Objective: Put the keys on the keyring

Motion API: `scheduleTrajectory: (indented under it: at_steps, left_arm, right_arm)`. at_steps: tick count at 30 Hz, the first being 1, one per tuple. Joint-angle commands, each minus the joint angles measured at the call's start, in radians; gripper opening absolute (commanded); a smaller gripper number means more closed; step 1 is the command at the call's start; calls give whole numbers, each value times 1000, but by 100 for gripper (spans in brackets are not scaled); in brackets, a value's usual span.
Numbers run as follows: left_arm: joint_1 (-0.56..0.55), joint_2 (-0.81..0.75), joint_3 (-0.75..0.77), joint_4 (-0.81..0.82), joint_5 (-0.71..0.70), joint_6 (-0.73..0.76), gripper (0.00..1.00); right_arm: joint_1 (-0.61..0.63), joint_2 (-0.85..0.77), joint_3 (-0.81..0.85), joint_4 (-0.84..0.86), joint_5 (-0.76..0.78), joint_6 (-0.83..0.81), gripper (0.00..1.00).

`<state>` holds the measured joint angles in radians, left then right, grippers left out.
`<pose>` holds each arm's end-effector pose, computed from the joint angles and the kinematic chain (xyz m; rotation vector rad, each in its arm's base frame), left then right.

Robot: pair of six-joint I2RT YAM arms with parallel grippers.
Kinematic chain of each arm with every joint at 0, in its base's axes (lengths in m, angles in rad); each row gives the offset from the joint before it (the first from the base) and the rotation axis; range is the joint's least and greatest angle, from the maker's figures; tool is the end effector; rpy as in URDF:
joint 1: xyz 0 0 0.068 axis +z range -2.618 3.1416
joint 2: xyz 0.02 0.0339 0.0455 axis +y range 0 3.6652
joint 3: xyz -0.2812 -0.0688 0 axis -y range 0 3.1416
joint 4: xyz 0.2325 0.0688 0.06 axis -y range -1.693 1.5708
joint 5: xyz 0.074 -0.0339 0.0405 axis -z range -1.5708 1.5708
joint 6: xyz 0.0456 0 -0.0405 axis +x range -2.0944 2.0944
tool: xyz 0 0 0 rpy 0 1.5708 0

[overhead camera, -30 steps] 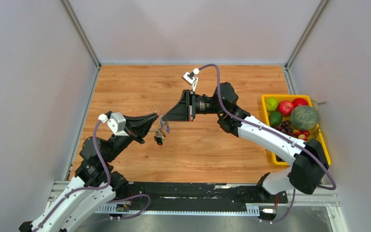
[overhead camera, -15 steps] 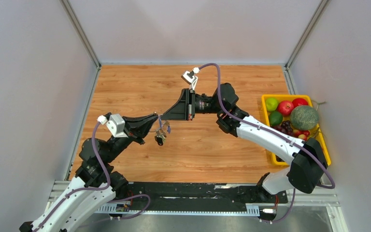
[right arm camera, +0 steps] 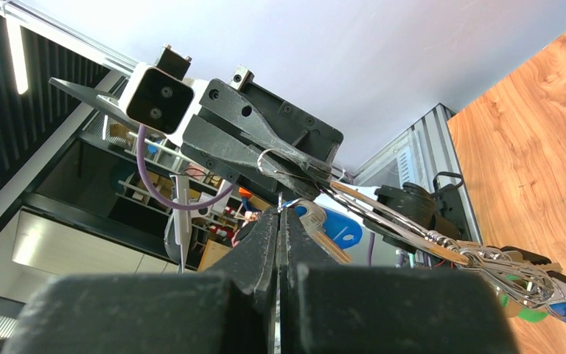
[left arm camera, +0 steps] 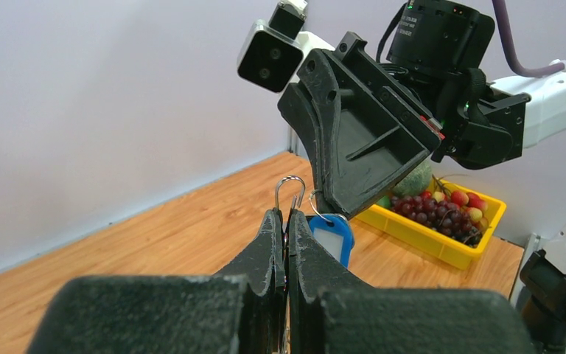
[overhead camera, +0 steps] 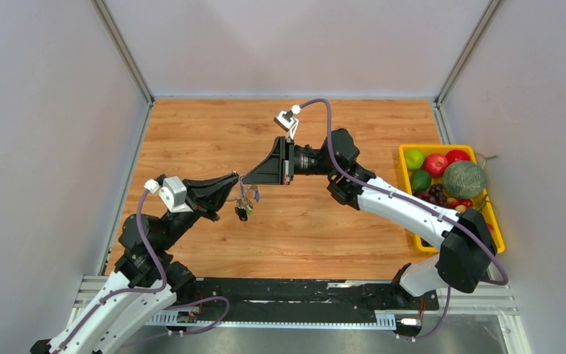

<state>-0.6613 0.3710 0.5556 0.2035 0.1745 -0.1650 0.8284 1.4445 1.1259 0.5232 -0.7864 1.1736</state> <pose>0.0626 -0.0588 0.3621 0.4534 1.1429 -0.8266 0.1981 0.2636 0.3982 -0.5435 1.7645 2.0701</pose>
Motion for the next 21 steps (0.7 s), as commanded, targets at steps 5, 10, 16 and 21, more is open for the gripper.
scheduleTrajectory:
  at_steps: [5,10,16,21]
  left_arm:
    - [2,-13,-9,83,-5,22,0]
    - [2,-15,-12,87,1,22,0]
    - [2,-20,-15,92,4,22,0]
    - [2,-20,-16,94,8,22,0]
  right_arm:
    - [9,15,10,61,23,28,0]
    - [12,23,12,69,27,39,0]
    - [12,28,11,71,36,47,0]
    - [11,32,14,75,44,56,0]
